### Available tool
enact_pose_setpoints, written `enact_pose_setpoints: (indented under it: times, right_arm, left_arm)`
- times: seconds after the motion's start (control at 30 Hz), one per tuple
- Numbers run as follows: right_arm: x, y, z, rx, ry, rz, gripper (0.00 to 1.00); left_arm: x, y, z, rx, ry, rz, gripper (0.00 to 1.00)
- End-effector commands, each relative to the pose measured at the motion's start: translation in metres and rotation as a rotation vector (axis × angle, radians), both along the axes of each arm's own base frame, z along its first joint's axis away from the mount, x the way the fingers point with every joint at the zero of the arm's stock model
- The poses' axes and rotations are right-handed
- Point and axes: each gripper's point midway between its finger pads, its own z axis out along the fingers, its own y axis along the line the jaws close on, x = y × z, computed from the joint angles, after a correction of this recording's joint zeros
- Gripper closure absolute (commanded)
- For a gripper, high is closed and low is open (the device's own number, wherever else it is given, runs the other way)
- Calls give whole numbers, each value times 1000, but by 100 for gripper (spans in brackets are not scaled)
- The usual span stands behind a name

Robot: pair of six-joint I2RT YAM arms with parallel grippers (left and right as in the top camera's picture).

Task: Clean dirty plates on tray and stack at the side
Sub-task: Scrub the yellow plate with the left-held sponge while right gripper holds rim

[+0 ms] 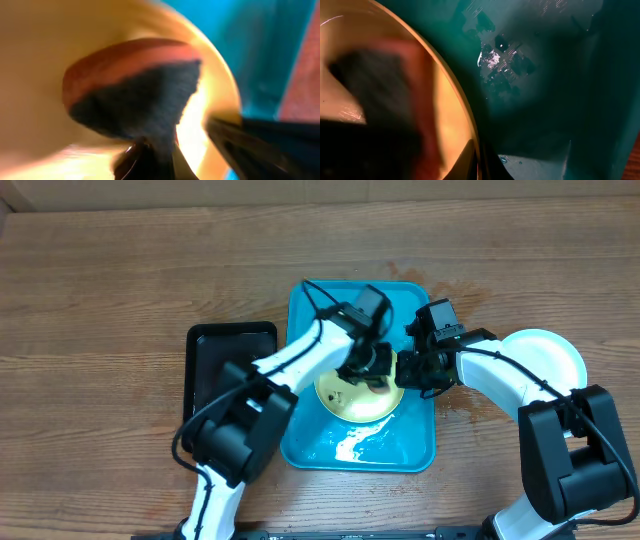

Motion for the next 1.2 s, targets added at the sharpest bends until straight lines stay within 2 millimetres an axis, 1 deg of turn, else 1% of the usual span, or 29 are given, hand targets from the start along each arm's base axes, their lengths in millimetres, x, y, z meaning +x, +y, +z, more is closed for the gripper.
enact_pose_setpoints:
  times: [0.0,0.07,0.2,0.27,0.33,0.47,0.53,0.57,0.6,0.7,0.77,0.9,1.0,1.07,1.17]
  right_arm:
    - [-6,-6,-8,-40,26,-7,96]
    - [-6,-7,-9,-41,27,-8,96]
    - [-6,-7,-9,-41,28,-8,96]
    - [-6,-7,-8,-41,28,-8,96]
    - [-6,-7,-8,-41,28,-8,96]
    - [-6,-7,-8,-41,29,-7,96]
    - [-7,-7,-9,-41,30,-7,96]
    - [-7,-7,-9,-41,31,-7,96]
    - [-7,-7,-9,-42,33,-7,96]
    - [-8,-7,-9,-42,35,-7,96]
    - [-8,-7,-9,-43,36,-7,96]
    - [-8,-7,-9,-43,36,-7,96]
    - [-9,-7,-9,-44,37,-7,96]
    - [-9,-7,-9,-44,37,-7,96]
    - [-9,-7,-9,-44,37,-7,96]
  left_arm:
    - [-36,-9,-19,-22,166,-28,96]
    - [-45,-2,-23,13,208,-24,96]
    - [-59,14,-24,75,271,-20,96]
    - [-61,27,-27,134,284,-6,96]
    - [-60,42,-28,197,281,12,96]
    - [-45,78,-28,322,240,74,96]
    - [-35,99,-27,394,207,105,96]
    - [-28,114,-27,448,179,121,96]
    - [-25,123,-27,484,162,130,96]
    - [-8,155,-27,637,67,146,96]
    - [4,173,-23,738,-16,147,96]
    - [21,194,-14,867,-122,123,96]
    - [30,207,-5,930,-163,124,96]
    - [37,211,1,945,-185,137,96]
    - [48,205,6,913,-208,158,96]
